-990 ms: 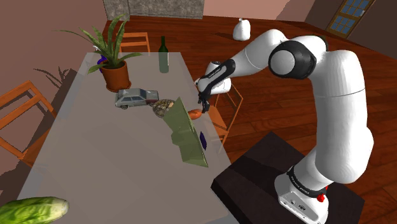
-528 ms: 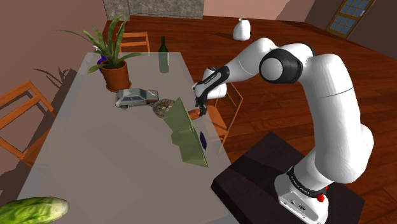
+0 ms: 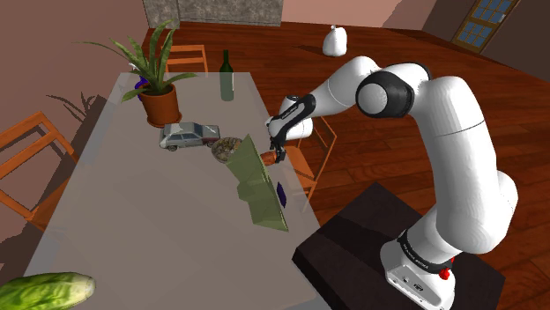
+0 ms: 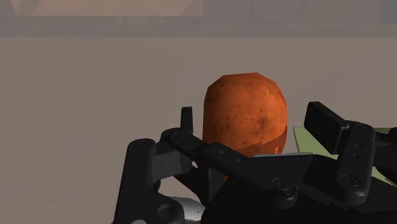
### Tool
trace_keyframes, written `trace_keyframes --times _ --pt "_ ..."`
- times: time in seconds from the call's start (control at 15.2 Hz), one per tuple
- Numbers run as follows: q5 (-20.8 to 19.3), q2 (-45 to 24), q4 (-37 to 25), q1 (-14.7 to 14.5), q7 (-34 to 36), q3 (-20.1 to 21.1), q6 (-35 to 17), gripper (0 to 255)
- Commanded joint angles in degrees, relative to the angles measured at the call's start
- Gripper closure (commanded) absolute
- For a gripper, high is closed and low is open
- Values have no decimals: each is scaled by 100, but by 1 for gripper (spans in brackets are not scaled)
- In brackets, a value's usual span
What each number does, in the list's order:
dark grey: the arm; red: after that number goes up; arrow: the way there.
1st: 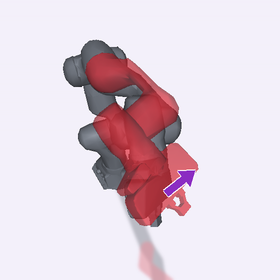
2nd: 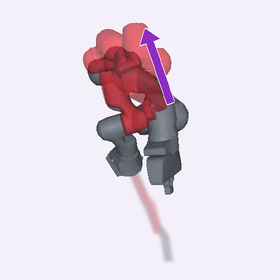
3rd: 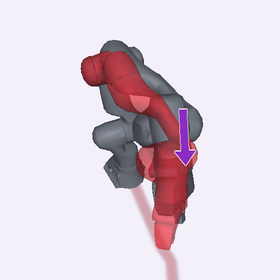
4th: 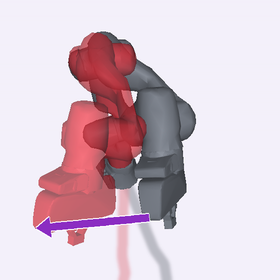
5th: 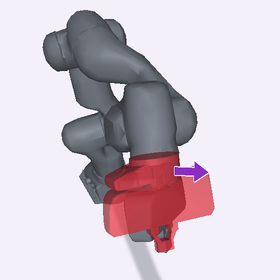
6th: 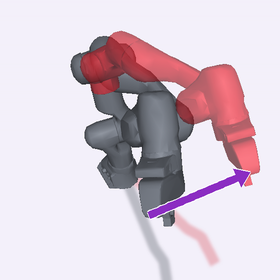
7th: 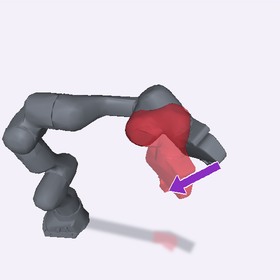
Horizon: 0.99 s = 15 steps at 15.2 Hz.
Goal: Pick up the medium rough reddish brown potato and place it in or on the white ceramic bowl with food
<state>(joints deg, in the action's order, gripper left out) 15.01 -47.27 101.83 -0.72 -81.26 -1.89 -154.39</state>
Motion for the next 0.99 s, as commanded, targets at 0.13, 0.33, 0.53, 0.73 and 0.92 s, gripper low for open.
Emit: trace_keyframes --times 0.13,0.33,0.53,0.73,0.92 --pt "0 0 0 0 0 0 0 255" --pt "0 2 3 1 -1 0 -1 255" --pt "0 3 5 1 -2 0 -2 255" --pt "-6 69 33 -8 9 -10 37 255" --pt "-28 275 122 -30 39 -42 154 255"
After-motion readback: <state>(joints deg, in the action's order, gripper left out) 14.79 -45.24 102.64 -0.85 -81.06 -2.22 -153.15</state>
